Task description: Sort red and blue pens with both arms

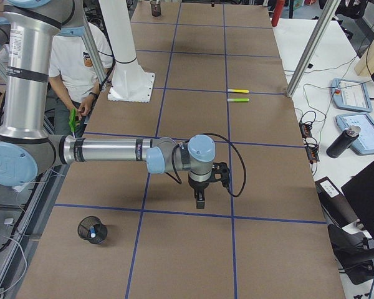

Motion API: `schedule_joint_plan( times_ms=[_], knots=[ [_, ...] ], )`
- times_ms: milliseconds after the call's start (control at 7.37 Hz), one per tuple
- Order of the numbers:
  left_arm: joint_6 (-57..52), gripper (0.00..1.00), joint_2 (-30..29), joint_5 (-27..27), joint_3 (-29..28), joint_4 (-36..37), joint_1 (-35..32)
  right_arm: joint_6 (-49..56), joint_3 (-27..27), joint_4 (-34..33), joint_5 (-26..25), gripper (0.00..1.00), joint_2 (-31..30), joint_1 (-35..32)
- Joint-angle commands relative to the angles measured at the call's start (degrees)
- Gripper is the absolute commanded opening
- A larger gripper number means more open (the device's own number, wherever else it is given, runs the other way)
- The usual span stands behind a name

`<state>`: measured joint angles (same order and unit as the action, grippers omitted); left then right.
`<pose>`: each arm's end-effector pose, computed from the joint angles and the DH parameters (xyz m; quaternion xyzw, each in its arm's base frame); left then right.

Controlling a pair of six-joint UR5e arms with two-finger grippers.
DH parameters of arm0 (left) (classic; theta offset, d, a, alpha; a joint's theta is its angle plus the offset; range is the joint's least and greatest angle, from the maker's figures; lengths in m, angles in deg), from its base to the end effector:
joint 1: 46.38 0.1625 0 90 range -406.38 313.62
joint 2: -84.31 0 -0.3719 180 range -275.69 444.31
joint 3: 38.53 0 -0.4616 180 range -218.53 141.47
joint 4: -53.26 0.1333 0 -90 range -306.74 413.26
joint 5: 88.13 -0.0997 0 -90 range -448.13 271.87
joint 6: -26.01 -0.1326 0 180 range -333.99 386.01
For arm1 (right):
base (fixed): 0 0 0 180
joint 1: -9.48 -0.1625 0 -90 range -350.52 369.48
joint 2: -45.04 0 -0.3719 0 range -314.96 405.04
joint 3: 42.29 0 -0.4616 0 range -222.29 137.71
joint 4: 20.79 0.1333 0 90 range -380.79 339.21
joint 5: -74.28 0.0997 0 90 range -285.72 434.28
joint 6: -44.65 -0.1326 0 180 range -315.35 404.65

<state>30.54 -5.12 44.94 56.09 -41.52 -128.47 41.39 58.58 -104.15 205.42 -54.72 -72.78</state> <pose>0.0361 -0.5706 0.5822 0.0315 0.3716 0.0556 0.9262 -0.0231 -0.5123 0.6056 0.0294 -0.3550 -0.0602 0.9325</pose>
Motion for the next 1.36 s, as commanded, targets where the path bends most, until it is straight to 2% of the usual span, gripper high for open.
schedule_joint_plan(
  times_ms=[0, 1221],
  knots=[
    [0.0, 0.99, 0.0, -0.1, 0.4, 0.0, 0.0, -0.2, 0.0, 0.1, 0.0, 1.00, 0.0, 0.0],
    [-0.1, 0.99, 0.2, -0.4, 1.1, 0.1, 0.0, -0.1, 0.1, 0.0, -0.1, 1.00, 0.6, 0.0]
  ],
)
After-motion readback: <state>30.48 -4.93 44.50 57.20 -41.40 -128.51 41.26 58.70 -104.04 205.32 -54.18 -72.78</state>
